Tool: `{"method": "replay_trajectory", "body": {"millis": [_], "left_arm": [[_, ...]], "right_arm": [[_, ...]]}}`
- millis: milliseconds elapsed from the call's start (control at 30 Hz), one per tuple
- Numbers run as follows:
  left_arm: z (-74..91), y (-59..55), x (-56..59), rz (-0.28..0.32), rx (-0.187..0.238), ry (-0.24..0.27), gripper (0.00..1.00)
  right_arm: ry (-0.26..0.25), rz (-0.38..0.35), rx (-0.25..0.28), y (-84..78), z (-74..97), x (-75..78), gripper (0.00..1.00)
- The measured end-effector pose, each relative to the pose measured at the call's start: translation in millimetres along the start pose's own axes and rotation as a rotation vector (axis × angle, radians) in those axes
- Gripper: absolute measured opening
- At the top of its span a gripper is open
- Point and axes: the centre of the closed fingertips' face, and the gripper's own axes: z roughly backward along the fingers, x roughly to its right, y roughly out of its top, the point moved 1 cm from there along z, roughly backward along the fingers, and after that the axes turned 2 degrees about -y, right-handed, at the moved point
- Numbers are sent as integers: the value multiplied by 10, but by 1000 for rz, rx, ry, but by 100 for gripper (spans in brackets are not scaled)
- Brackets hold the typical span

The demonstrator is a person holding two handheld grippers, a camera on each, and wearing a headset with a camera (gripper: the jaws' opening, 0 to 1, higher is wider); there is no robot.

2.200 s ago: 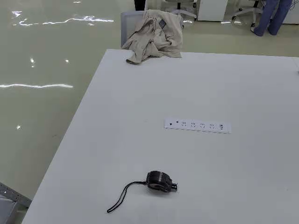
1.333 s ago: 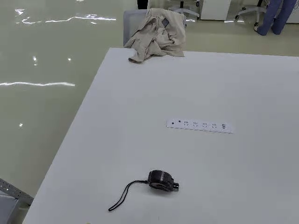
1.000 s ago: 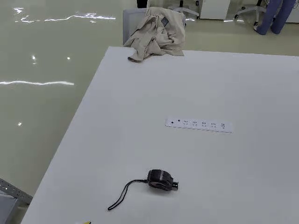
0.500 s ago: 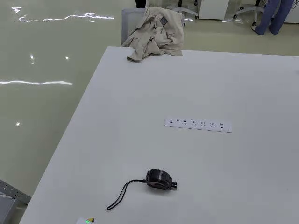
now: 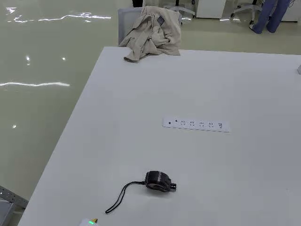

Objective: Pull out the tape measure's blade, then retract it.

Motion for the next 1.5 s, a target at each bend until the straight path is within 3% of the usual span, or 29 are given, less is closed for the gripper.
{"method": "replay_trajectory", "body": {"millis": [300, 700, 1000, 1500], "left_arm": [[-90, 88, -50, -20, -1, -2, 100], [-235, 111, -33, -48, -4, -35, 100], [-347, 140, -88, -76, -10, -54, 99], [-559, 316, 29, -139, 7, -117, 95]], "right_arm": [[6, 9, -2, 37, -94, 50, 83], [23, 33, 0, 83, -201, 74, 82], [31, 49, -3, 109, -303, 113, 81], [38, 77, -13, 165, -487, 229, 77]]}}
